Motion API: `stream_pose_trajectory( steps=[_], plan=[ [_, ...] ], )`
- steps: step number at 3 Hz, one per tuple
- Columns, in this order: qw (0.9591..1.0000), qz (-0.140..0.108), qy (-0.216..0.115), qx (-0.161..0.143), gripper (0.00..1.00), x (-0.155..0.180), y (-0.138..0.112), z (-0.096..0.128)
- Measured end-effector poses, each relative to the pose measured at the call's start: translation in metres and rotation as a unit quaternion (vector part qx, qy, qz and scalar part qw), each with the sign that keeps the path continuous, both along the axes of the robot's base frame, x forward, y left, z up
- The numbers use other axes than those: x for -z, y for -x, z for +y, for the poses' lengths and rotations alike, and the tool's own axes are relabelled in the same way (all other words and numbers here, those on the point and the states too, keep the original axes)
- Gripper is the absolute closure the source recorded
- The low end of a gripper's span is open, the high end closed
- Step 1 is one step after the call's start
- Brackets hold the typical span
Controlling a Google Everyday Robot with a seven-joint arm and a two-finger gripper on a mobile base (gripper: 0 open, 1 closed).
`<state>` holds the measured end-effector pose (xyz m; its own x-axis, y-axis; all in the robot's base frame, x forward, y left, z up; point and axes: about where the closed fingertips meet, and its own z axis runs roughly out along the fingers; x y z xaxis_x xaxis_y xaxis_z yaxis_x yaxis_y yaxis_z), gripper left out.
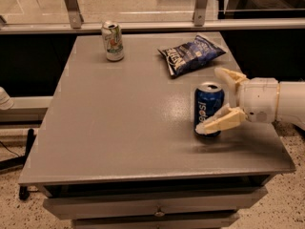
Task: Knock pepsi can over
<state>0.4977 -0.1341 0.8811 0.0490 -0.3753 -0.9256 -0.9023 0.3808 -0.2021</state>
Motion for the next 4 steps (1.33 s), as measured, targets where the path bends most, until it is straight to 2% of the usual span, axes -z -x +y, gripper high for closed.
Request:
stream_pose_trajectory(
  steps=[1, 2, 3, 4],
  plan=[
    [0.9995, -0.027, -0.018, 0.000, 0.00, -0.031, -0.043, 0.028],
    [0.9996, -0.028, -0.011, -0.003, 0.00, -0.033, -0.045, 0.025],
    [0.9997, -0.020, 0.011, -0.002, 0.00, -0.028, -0.037, 0.003],
    [0.9988, -0.004, 0.049, -0.006, 0.00, -0.023, -0.007, -0.054]
  ],
)
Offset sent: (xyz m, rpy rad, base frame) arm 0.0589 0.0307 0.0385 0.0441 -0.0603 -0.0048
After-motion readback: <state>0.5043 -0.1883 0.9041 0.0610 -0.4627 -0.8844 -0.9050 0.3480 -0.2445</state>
